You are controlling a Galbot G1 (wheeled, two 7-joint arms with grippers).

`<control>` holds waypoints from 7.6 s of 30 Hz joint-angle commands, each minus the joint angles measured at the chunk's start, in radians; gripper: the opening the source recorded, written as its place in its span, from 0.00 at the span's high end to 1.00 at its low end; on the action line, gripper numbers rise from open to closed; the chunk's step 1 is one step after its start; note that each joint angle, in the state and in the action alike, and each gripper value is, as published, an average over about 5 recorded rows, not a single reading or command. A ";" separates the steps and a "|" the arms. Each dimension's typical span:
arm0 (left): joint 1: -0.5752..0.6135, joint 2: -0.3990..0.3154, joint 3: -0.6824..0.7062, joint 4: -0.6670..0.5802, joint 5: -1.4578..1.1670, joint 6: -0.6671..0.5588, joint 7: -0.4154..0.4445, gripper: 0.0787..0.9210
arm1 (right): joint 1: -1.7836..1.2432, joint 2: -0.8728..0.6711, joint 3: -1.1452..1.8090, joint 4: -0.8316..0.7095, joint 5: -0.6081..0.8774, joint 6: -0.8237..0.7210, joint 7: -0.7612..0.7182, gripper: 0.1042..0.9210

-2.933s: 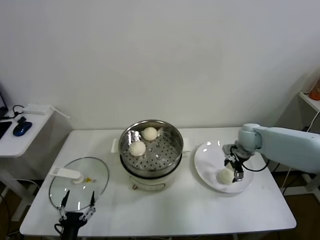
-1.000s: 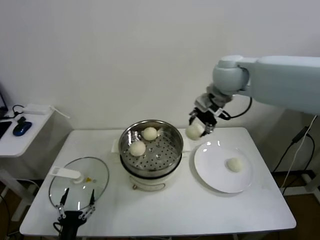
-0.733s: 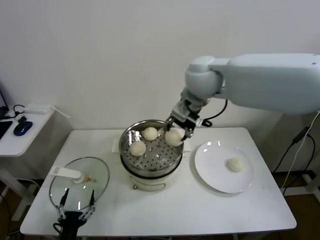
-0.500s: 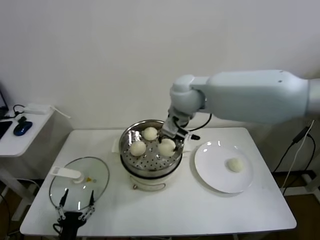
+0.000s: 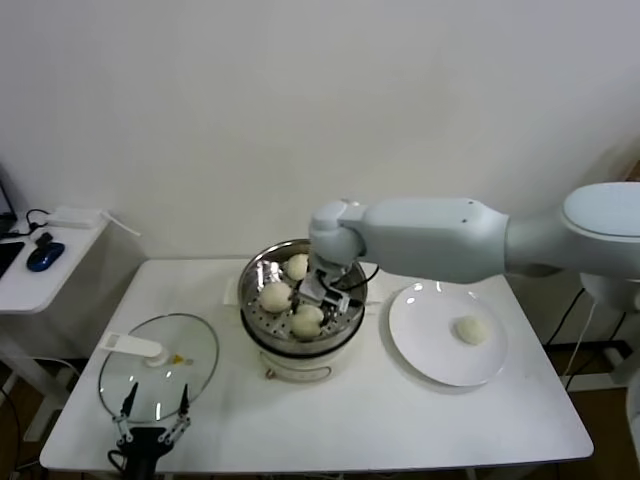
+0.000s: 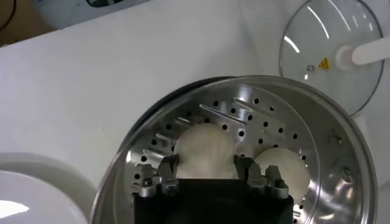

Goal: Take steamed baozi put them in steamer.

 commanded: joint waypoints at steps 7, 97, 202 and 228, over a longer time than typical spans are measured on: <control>0.015 0.001 -0.002 -0.018 0.005 0.010 0.005 0.12 | 0.394 -0.062 -0.169 -0.104 0.354 0.136 -0.149 0.15; 0.016 0.002 0.017 0.034 0.054 0.009 -0.003 0.12 | 0.446 -0.501 -0.327 0.084 0.638 -0.379 -0.001 0.37; 0.016 -0.047 0.043 0.003 0.125 0.031 0.039 0.12 | -2.306 -0.129 2.095 0.708 0.311 0.164 0.974 0.12; 0.046 -0.045 0.037 -0.053 0.107 0.024 0.020 0.12 | -2.441 0.008 1.893 0.640 0.142 0.425 1.090 0.12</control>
